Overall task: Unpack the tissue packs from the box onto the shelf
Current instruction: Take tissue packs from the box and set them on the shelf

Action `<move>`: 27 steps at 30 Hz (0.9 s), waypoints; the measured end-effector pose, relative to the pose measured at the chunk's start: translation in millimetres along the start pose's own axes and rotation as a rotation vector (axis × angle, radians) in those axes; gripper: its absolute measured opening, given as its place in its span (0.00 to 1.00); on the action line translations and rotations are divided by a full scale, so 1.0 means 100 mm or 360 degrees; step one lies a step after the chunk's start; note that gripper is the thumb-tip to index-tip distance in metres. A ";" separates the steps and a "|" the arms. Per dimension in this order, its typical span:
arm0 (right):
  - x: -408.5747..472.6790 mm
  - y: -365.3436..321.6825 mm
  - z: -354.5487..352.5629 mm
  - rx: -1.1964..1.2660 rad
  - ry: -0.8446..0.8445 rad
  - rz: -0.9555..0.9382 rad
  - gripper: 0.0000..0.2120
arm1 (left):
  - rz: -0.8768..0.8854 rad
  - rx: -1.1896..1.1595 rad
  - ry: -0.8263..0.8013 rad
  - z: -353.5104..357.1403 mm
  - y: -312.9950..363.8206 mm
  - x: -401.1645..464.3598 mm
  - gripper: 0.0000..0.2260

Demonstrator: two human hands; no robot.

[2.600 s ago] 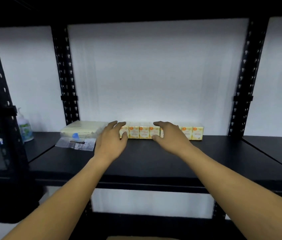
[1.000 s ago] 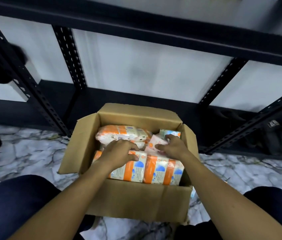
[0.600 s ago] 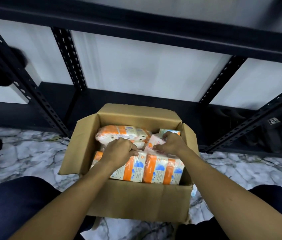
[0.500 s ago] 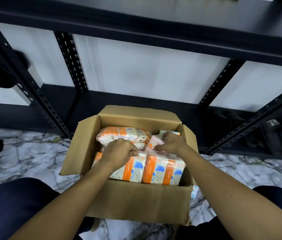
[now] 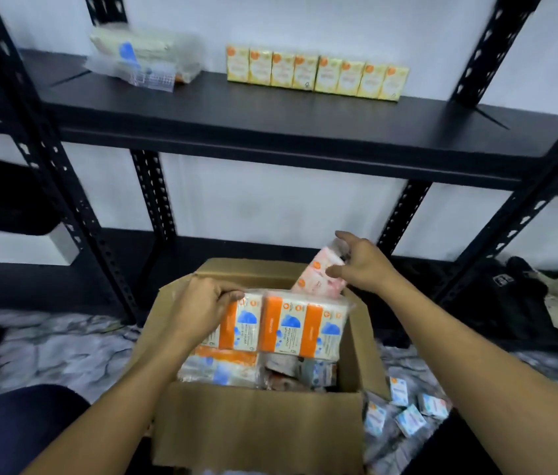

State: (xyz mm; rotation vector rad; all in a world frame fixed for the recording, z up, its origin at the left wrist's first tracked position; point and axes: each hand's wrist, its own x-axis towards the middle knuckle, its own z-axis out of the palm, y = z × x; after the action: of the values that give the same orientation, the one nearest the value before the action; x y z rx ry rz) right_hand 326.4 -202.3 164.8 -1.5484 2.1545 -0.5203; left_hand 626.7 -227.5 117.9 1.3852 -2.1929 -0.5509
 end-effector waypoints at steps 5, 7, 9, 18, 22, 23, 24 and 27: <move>-0.30 -0.08 -0.44 0.0056 0.0204 -0.0128 0.38 | 0.0120 -0.0030 0.0261 -0.33 0.11 -0.06 0.04; -0.42 -0.14 -0.60 0.0052 0.0260 -0.0176 0.32 | 0.0179 -0.0023 0.0353 -0.51 0.21 -0.08 0.05; -0.53 -0.19 -0.76 0.0088 0.0302 -0.0211 0.28 | 0.0201 -0.0013 0.0413 -0.70 0.34 -0.11 0.05; -1.07 -0.37 -1.67 0.0486 0.0634 -0.0426 0.16 | 0.0079 -0.0314 0.0628 -1.58 0.73 -0.06 0.08; -1.13 -0.44 -2.05 0.0717 0.0794 -0.0471 0.16 | 0.0126 -0.0415 0.0830 -1.99 1.02 0.09 0.11; -1.13 -0.46 -2.13 0.0755 0.0835 -0.0477 0.17 | 0.0143 -0.0434 0.0886 -2.07 1.10 0.14 0.11; -1.12 -0.48 -2.20 0.0775 0.0880 -0.0484 0.17 | 0.0156 -0.0434 0.0942 -2.15 1.15 0.21 0.12; -1.03 -0.55 -2.37 0.0803 0.1015 -0.0502 0.18 | 0.0137 -0.0473 0.1083 -2.34 1.26 0.42 0.06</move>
State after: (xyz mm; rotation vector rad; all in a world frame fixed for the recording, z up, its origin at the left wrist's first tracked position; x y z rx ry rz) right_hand 268.8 -109.5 404.9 -1.5529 1.9342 -1.7096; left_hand 659.9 -233.1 385.3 1.1008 -1.5421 -0.2942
